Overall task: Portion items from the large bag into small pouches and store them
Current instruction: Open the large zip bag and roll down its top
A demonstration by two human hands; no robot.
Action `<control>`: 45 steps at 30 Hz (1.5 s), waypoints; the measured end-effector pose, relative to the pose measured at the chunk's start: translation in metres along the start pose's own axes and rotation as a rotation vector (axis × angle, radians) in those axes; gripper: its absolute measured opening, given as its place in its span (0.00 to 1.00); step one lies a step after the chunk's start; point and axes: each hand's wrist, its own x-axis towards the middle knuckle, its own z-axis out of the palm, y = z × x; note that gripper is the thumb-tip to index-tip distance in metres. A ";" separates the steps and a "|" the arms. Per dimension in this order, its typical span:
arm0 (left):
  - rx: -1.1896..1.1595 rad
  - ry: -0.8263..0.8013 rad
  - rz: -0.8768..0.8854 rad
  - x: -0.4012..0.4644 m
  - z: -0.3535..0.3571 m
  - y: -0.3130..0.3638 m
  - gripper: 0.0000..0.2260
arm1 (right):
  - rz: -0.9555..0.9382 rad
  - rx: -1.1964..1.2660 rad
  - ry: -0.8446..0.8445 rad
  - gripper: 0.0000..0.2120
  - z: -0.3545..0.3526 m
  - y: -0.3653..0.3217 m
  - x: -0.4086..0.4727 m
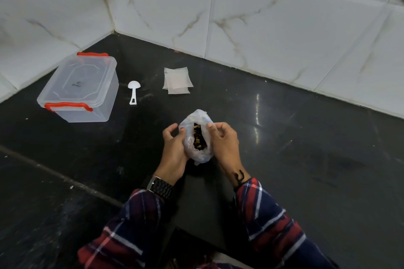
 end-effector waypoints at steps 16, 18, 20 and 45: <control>0.007 -0.071 -0.157 0.013 -0.007 0.005 0.15 | 0.406 0.547 -0.221 0.13 -0.011 -0.002 0.029; 0.169 -0.063 -0.092 0.016 -0.010 0.002 0.15 | 0.360 0.462 -0.255 0.18 -0.014 -0.001 0.031; 0.309 -0.106 -0.027 0.020 -0.013 -0.001 0.16 | 0.311 0.347 -0.305 0.20 -0.015 0.000 0.033; 0.693 -0.043 0.406 0.031 -0.011 -0.008 0.11 | -0.168 -0.248 -0.319 0.27 -0.017 0.007 0.038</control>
